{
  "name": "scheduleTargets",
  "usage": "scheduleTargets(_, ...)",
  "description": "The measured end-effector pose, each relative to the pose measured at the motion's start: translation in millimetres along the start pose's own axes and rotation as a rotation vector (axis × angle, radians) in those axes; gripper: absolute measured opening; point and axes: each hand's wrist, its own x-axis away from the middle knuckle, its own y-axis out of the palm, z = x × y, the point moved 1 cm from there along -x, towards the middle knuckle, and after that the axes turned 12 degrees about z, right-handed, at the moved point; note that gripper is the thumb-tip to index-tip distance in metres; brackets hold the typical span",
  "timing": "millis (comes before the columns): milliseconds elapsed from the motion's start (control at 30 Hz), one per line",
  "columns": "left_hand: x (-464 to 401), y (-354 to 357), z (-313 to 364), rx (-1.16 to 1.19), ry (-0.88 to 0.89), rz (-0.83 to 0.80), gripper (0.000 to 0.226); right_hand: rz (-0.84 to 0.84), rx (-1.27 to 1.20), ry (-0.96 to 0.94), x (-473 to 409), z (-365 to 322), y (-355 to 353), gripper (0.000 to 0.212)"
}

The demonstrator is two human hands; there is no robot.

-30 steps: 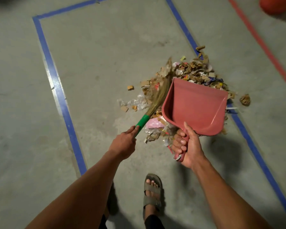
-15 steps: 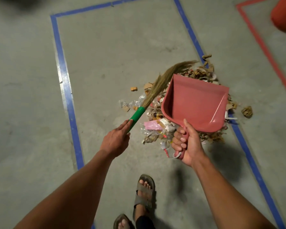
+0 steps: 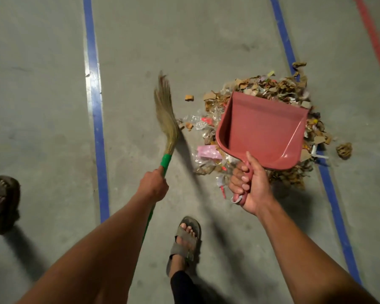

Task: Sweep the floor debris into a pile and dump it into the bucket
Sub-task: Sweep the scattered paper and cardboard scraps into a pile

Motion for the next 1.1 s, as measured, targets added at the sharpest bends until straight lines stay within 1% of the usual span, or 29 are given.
scheduleTargets(100,11,12,17,0.031,0.124,-0.02,0.051,-0.002,0.018,0.014,1,3,-12,0.045)
scheduleTargets(233,33,11,37,0.119,0.285,0.071,0.057,-0.013,0.024,0.027,10,2,-29,0.044)
scheduleTargets(300,44,8,43,0.105,0.344,0.095,0.059,-0.022,0.021,0.032,18,-2,-37,0.044)
scheduleTargets(467,76,4,55,-0.011,0.373,0.156,0.064,-0.05,0.036,0.015,43,-17,-63,0.045)
scheduleTargets(633,131,13,86,0.021,0.373,0.258,0.064,-0.058,0.05,-0.006,71,-36,-107,0.044)
scheduleTargets(700,148,20,104,0.063,0.384,0.245,0.064,-0.056,0.037,-0.008,80,-43,-126,0.044)
scheduleTargets(867,178,52,162,0.129,0.389,0.116,0.067,-0.037,0.008,-0.015,96,-66,-177,0.042)
scheduleTargets(967,193,76,202,0.142,0.446,0.053,0.072,-0.019,-0.013,-0.009,98,-86,-208,0.042)
scheduleTargets(1100,201,107,257,0.152,0.495,0.022,0.073,0.023,-0.033,-0.01,92,-119,-249,0.043)
